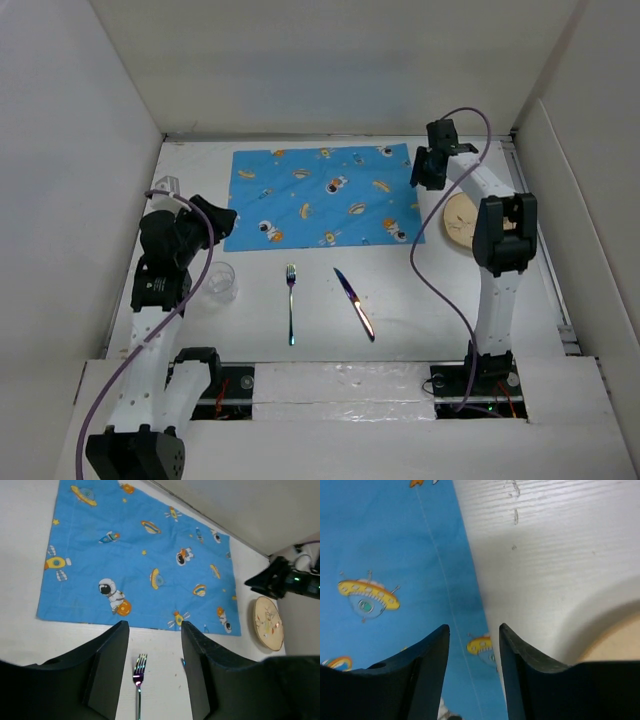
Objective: Set the dinner table for one person
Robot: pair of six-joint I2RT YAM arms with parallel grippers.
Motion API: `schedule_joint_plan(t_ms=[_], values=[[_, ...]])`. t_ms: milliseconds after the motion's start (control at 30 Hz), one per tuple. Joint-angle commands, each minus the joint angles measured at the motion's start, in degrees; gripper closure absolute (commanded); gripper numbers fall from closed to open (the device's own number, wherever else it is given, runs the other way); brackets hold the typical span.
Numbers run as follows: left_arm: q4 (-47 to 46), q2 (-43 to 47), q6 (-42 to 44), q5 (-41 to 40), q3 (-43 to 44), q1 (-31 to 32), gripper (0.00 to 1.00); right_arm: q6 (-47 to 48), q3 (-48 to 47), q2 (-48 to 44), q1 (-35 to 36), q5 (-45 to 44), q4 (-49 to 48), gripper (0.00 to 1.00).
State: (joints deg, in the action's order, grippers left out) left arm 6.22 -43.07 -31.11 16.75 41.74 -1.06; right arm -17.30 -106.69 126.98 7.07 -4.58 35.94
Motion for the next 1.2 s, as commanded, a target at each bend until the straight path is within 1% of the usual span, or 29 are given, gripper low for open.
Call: schedule_joint_plan(t_ms=[0,33,67,100,133,167,200,233,300,333,367,400,433,467,500,533,567,633,733,867,967,1000,1067,1100,1167], values=[[1.4,-3.2,3.0,-3.1,3.5,0.3,0.58,0.0,6.9,-13.2,2.3,-2.0,-6.8,0.49],[1.9,-4.3,3.4,-4.5,4.1,0.3,0.58,-0.4,10.2,-15.9,3.3,-2.7,-8.3,0.49],[2.4,-7.6,4.4,-5.5,5.0,0.3,0.58,-0.7,13.9,-20.7,5.7,-2.6,-13.3,0.5],[4.2,-9.7,4.8,-6.5,7.5,0.3,0.57,-1.8,21.1,-22.5,7.3,-2.5,-16.0,0.51],[4.8,-12.0,5.3,-7.3,8.8,0.3,0.56,-2.2,24.0,-23.9,8.9,-2.4,-17.7,0.51],[5.1,-16.5,5.8,-7.3,10.0,0.3,0.55,-2.5,26.3,-25.4,10.5,-1.8,-20.8,0.53],[5.9,-20.8,6.6,-8.2,14.0,0.3,0.54,-2.8,29.5,-25.2,14.0,-2.0,-22.7,0.63],[6.4,-22.8,6.6,-9.0,14.1,0.3,0.54,-2.8,30.3,-25.2,15.8,-2.1,-22.8,0.63],[7.1,-27.3,6.9,-11.4,18.4,2.9,0.55,-2.1,29.9,-21.6,18.9,-3.1,-22.7,0.82],[7.9,-32.0,6.9,-11.9,20.1,3.7,0.56,-1.9,27.3,-19.9,20.9,-4.3,-21.5,0.91],[8.2,-34.3,7.0,-12.1,21.8,4.5,0.62,-1.7,26.0,-18.2,21.6,-4.7,-19.4,1.0],[8.9,-36.4,7.0,-12.7,24.8,5.6,0.68,-1.1,25.0,-15.4,21.6,-4.7,-18.8,1.0],[9.6,-40.5,7.0,-15.7,26.1,9.4,0.76,-0.9,24.3,-14.6,22.5,-5.1,-18.8,1.0],[10.4,-42.3,7.5,-18.7,27.9,11.8,0.99,-0.9,23.4,-13.6,23.1,-5.2,-18.1,1.0],[12.2,-44.3,7.7,-20.8,31.0,14.1,1.0,-1.0,22.9,-12.5,23.1,-5.7,-17.4,1.0],[12.8,-47.6,7.4,-23.6,32.1,17.5,1.0,-1.0,22.8,-12.3,23.8,-6.5,-17.1,1.0],[12.7,-48.8,6.8,-23.6,32.4,18.2,1.0,-1.1,23.3,-12.1,24.5,-7.0,-17.5,1.0],[9.4,-50.8,4.1,-20.1,30.0,18.2,1.0,-1.9,23.5,-11.6,24.5,-7.6,-17.2,1.0],[5.5,-53.4,2.3,-18.3,25.9,18.2,1.0,-3.2,24.6,-10.6,25.0,-8.9,-16.9,1.0],[2.3,-56.9,-0.2,-18.6,21.9,19.9,1.0,-4.5,27.8,-10.6,26.1,-9.0,-18.3,1.0],[-1.0,-57.7,-1.2,-17.7,17.0,19.9,1.0,-5.6,32.1,-12.0,26.7,-9.0,-19.9,1.0],[-2.8,-57.6,-1.7,-18.1,14.3,19.9,1.0,-6.0,33.1,-12.5,26.7,-9.0,-20.5,1.0],[-2.1,-56.1,-2.1,-23.3,13.2,22.3,1.0,-6.4,36.2,-13.8,27.4,-9.5,-21.6,1.0],[-0.1,-56.1,-2.1,-24.5,13.6,23.1,1.0,-6.8,37.2,-14.7,27.4,-9.5,-22.1,1.0],[0.8,-56.2,-2.1,-25.4,13.5,24.4,0.98,-7.0,39.6,-15.7,28.0,-9.4,-23.4,1.0]])
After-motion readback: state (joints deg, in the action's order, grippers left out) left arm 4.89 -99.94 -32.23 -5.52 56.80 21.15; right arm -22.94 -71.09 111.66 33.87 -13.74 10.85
